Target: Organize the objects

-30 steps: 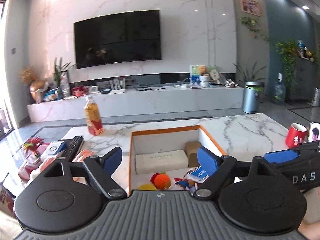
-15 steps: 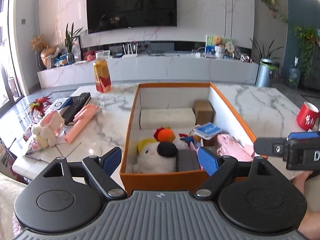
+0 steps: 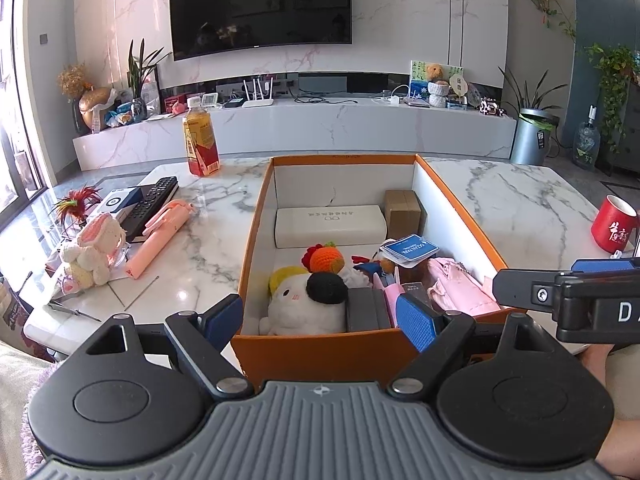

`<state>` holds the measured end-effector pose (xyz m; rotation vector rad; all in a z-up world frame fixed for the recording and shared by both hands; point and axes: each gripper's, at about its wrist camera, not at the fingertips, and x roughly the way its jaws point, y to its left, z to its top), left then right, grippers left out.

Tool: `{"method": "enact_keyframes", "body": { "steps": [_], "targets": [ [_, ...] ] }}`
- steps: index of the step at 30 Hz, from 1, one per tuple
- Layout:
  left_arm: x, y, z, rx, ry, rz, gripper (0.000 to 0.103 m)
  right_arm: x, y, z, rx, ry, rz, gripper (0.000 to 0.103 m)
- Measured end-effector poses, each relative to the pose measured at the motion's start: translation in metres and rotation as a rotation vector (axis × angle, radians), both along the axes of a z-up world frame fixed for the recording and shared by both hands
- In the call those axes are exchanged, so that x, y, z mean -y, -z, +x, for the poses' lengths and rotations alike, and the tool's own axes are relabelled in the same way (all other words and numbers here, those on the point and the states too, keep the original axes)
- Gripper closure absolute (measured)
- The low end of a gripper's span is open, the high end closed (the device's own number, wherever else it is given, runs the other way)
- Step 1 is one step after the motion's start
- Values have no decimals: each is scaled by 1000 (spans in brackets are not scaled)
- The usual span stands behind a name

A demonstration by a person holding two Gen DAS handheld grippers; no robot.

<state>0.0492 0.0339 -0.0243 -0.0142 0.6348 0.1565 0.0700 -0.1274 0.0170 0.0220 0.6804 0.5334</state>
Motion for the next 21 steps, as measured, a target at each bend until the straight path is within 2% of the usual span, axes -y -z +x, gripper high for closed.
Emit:
{"method": "enact_keyframes", "body": {
  "steps": [21],
  "targets": [
    [1, -2, -2, 1, -17, 16, 4, -3, 4, 1, -9, -5, -8, 9]
  ]
}}
